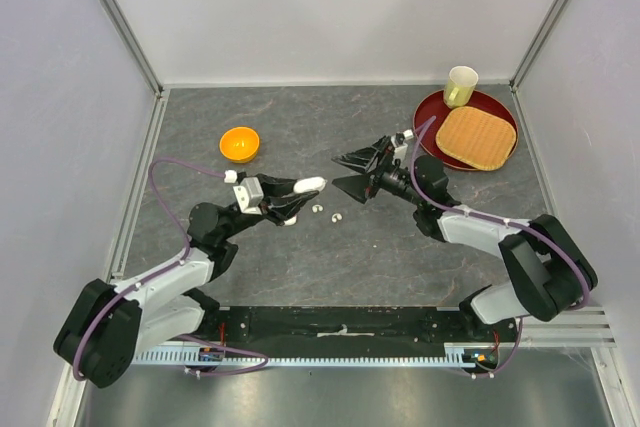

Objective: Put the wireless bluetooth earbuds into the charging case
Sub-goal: Pick up the charging case at the center of the board.

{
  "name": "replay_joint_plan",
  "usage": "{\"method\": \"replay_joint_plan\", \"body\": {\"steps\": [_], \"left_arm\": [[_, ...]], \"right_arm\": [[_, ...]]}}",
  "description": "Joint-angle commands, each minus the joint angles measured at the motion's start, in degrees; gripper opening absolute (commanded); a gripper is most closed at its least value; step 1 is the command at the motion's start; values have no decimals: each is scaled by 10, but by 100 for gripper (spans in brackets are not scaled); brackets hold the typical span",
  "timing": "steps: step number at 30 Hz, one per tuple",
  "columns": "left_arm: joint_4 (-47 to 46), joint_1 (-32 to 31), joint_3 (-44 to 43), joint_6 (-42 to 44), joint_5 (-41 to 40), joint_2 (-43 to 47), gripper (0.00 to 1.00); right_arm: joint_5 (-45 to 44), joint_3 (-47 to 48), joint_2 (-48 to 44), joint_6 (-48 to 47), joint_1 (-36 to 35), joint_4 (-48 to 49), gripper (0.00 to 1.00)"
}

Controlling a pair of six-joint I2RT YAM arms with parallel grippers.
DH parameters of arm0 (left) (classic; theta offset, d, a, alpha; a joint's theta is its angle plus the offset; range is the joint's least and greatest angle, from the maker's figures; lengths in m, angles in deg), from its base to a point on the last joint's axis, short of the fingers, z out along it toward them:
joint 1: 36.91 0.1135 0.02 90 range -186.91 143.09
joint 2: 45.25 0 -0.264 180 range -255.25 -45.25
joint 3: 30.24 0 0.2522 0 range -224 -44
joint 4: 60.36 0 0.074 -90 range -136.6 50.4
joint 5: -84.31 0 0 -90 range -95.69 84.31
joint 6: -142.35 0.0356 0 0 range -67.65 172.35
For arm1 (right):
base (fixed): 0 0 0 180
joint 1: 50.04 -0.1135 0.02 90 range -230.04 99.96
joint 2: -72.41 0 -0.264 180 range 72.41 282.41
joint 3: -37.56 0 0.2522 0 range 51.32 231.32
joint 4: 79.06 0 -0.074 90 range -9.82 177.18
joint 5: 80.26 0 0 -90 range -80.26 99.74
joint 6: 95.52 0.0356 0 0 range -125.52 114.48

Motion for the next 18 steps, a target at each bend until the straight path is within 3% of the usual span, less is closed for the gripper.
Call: {"method": "replay_joint_plan", "body": {"steps": [1, 10, 18], "left_arm": [[-81, -2, 0, -24, -26, -26, 2], [-201, -3, 5, -97, -34, -93, 2], [-211, -4, 12, -102, -47, -95, 2]], "right_arm": [[-2, 3, 5, 48, -38, 116, 97], [-38, 3, -7, 50, -77, 108, 90], [-58, -6, -26, 51, -96, 93, 76]]}}
